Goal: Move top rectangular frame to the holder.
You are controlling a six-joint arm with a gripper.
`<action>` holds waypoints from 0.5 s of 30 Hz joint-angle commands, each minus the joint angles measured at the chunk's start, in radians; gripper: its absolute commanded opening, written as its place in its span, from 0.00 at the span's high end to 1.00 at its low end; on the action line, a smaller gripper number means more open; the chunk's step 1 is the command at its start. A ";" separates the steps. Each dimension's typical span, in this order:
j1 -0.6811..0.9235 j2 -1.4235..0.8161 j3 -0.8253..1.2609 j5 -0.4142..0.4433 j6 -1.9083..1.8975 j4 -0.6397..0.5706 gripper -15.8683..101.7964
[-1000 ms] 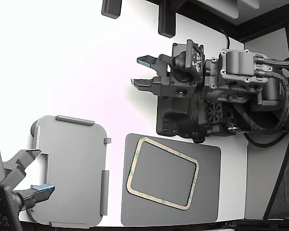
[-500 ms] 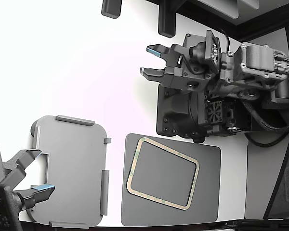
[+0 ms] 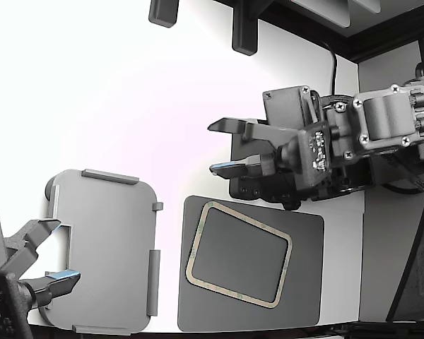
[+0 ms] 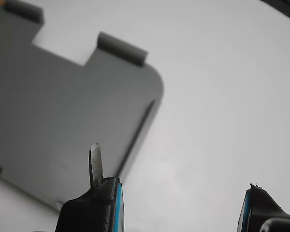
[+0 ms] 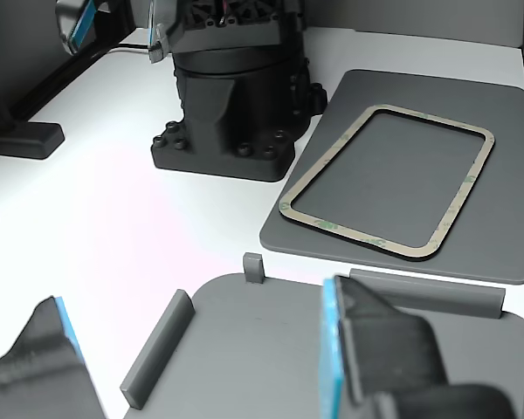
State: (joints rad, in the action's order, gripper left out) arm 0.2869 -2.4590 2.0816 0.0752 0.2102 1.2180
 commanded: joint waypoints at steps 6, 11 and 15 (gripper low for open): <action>0.278 0.209 -0.179 0.201 -0.086 0.060 0.01; 0.370 0.397 -0.314 0.187 -0.126 0.155 0.01; 0.414 0.508 -0.393 0.150 -0.144 0.222 0.01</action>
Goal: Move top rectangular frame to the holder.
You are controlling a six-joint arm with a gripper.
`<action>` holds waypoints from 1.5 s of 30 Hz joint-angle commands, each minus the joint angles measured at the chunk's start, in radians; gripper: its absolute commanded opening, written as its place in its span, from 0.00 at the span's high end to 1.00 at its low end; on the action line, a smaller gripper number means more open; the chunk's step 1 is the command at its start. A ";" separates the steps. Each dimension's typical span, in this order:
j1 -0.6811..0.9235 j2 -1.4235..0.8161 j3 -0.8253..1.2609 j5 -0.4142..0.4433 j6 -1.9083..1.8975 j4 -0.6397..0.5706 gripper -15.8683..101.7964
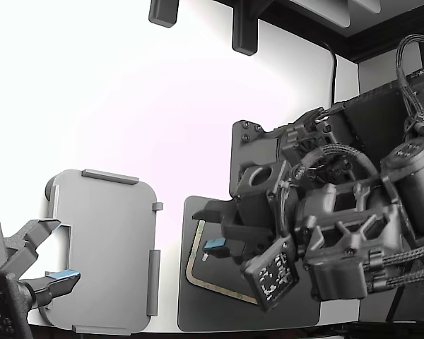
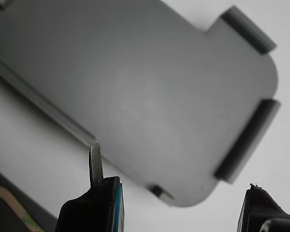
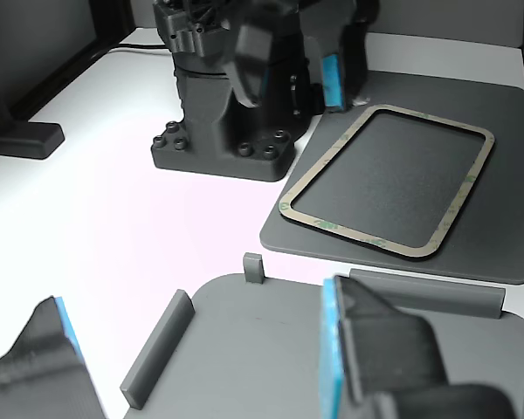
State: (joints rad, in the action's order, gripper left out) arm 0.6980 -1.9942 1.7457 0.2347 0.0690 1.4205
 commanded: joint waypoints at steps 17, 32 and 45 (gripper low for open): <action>0.126 0.078 0.094 -0.132 -0.026 -0.041 0.01; 0.235 0.155 0.092 -0.028 -0.040 0.083 0.01; 0.247 0.216 0.186 -0.008 0.094 -0.034 0.05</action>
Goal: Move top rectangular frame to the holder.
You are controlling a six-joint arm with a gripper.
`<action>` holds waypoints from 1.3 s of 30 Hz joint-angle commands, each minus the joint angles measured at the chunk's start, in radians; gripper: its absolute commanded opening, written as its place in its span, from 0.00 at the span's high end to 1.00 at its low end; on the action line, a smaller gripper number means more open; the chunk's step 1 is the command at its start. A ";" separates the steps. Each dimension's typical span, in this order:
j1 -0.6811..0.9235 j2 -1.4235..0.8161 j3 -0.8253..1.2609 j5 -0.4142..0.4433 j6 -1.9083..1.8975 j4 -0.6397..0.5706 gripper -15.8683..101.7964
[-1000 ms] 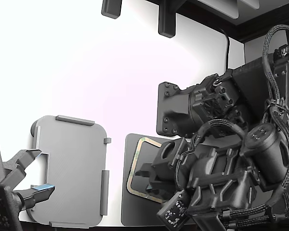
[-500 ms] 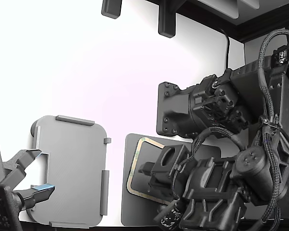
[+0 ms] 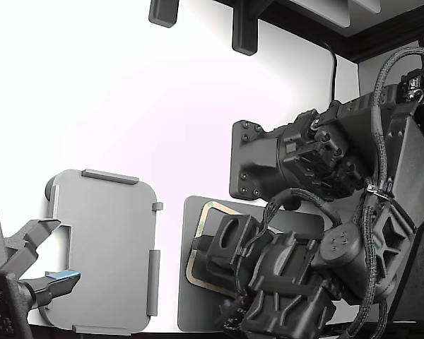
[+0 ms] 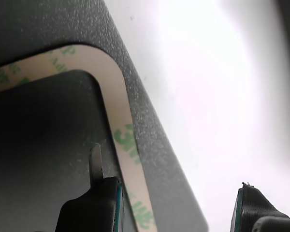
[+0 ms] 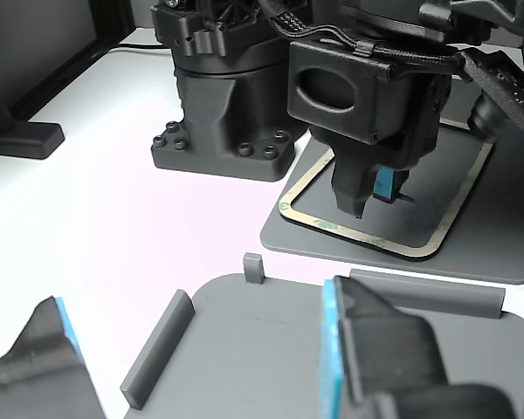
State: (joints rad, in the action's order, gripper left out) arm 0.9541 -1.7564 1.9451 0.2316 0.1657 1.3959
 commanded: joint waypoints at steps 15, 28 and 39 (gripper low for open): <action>-0.069 0.038 -0.035 -0.120 0.038 -0.032 0.03; -0.086 0.032 0.049 -0.120 0.103 -0.080 0.19; -0.103 0.031 0.064 -0.118 0.135 -0.109 0.21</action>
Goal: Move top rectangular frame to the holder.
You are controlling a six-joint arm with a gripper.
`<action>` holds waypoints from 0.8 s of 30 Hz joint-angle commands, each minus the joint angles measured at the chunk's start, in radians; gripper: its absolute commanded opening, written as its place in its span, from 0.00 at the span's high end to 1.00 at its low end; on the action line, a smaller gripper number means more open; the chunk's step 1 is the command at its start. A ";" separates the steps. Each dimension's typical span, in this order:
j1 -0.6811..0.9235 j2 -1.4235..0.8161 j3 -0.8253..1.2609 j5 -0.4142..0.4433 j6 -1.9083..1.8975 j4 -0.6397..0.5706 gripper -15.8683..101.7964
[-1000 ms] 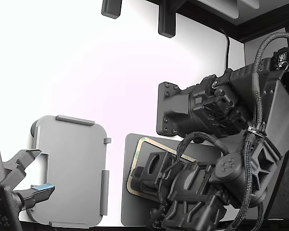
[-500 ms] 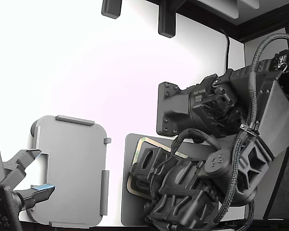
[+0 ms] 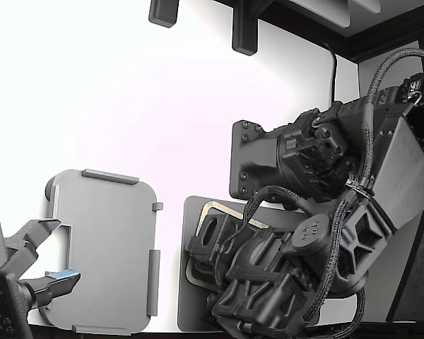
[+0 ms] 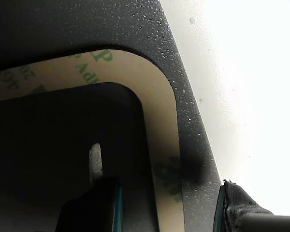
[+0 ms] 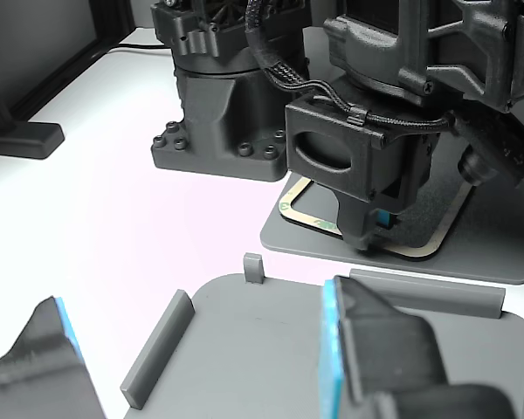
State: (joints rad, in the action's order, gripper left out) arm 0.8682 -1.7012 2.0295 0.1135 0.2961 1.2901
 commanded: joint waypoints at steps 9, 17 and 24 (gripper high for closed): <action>-0.028 -0.020 -0.021 0.002 0.018 -0.006 0.32; -0.038 -0.009 -0.012 -0.003 0.041 -0.026 0.35; -0.040 -0.005 -0.011 -0.011 0.049 -0.034 0.43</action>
State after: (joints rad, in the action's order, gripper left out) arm 0.8452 -1.6904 2.0341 0.1043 0.3436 1.2594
